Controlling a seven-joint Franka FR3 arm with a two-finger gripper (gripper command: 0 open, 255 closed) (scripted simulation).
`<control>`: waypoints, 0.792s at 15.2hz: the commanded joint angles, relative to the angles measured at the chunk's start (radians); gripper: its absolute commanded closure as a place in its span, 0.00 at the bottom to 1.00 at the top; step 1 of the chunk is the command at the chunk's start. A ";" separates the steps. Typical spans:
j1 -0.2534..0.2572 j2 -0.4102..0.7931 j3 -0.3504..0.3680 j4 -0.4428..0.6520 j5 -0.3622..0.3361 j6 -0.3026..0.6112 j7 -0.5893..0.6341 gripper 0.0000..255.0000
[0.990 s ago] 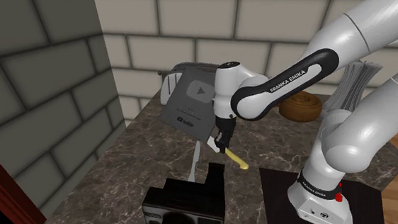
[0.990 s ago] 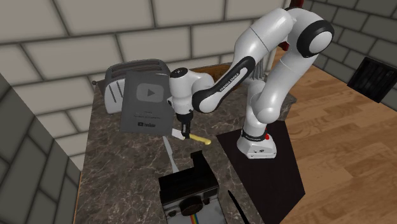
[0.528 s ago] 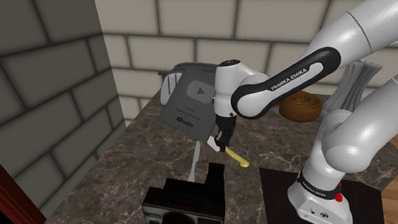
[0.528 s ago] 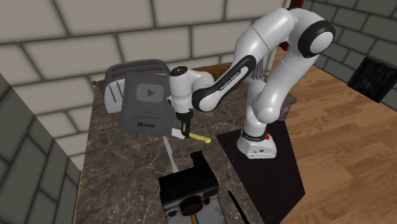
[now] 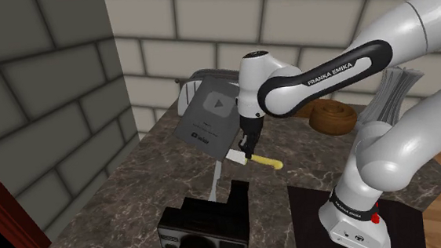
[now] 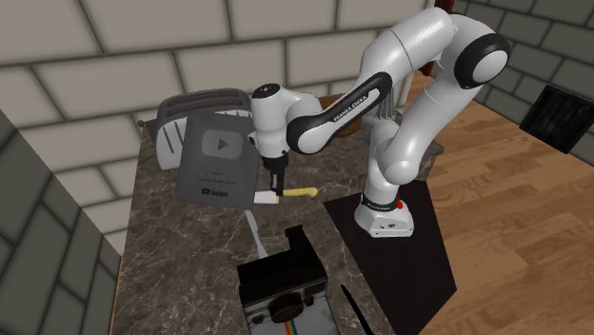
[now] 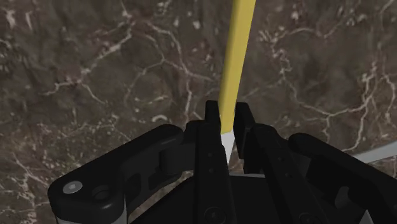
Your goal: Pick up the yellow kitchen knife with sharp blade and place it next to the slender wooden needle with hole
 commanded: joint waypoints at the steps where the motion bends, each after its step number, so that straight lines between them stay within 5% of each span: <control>1: 0.000 -0.017 -0.004 0.017 -0.001 -0.033 -0.002 1.00; 8: -0.001 -0.057 -0.015 0.082 -0.006 -0.138 -0.002 1.00; 12: 0.060 -0.122 0.054 0.044 0.053 -0.161 0.085 1.00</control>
